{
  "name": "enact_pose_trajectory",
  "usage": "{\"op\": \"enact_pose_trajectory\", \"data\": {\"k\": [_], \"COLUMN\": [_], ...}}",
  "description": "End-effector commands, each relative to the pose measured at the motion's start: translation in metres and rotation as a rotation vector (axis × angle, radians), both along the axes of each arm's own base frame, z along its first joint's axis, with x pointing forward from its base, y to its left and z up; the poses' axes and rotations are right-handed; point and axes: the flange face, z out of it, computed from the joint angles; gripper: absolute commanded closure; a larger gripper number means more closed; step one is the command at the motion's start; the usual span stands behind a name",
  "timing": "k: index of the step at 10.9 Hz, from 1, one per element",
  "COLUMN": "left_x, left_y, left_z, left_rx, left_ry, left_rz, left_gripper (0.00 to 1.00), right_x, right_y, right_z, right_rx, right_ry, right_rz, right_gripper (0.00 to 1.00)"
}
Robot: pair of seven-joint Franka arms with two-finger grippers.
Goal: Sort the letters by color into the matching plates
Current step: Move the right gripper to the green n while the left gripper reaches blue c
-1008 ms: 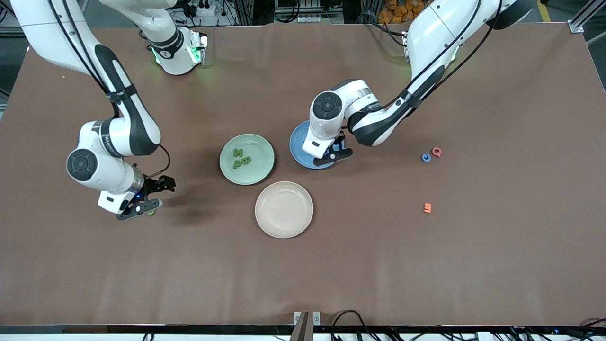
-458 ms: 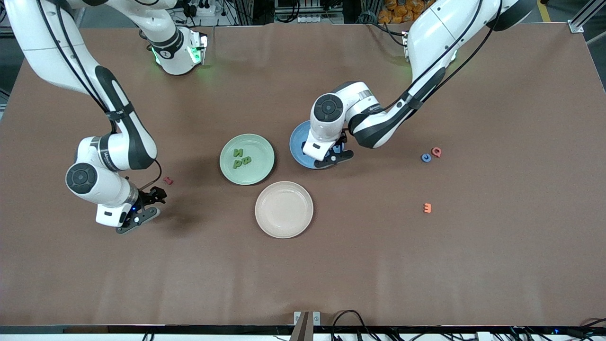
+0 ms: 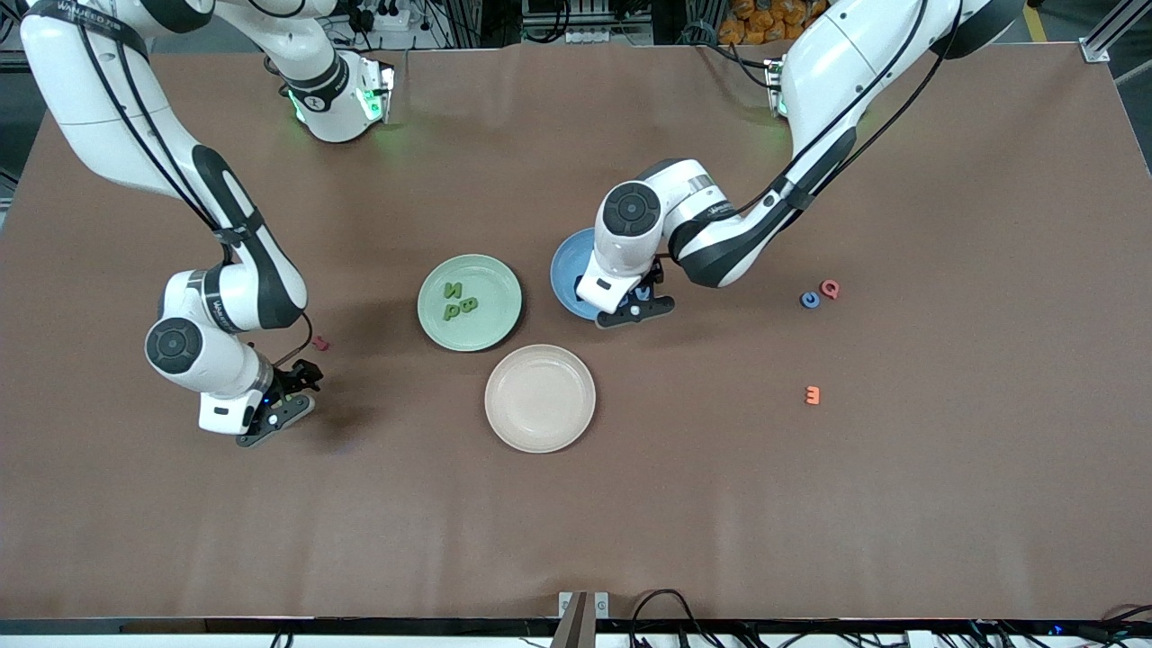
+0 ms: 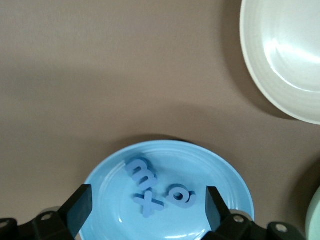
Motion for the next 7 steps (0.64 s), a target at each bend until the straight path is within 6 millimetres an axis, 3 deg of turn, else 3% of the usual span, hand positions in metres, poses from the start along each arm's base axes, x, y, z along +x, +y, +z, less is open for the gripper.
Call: {"op": "enact_pose_trajectory", "data": {"k": [1, 5, 7], "left_x": [0.015, 0.034, 0.041], "left_y": [0.015, 0.039, 0.043], "left_z": [0.032, 0.056, 0.076], "left_rx": [0.018, 0.036, 0.029], "left_ry": [-0.064, -0.091, -0.126], "left_rz": [-0.132, -0.234, -0.236], "left_gripper": [0.0, 0.0, 0.0], "right_x": [0.005, 0.003, 0.001], "right_y": [-0.001, -0.021, -0.02], "right_z": [0.002, 0.001, -0.001], "right_rx": [0.001, -0.039, -0.022], "right_ry": [-0.009, -0.002, 0.004], "right_rz": [0.028, 0.133, 0.133], "right_gripper": [0.0, 0.0, 0.0]}}
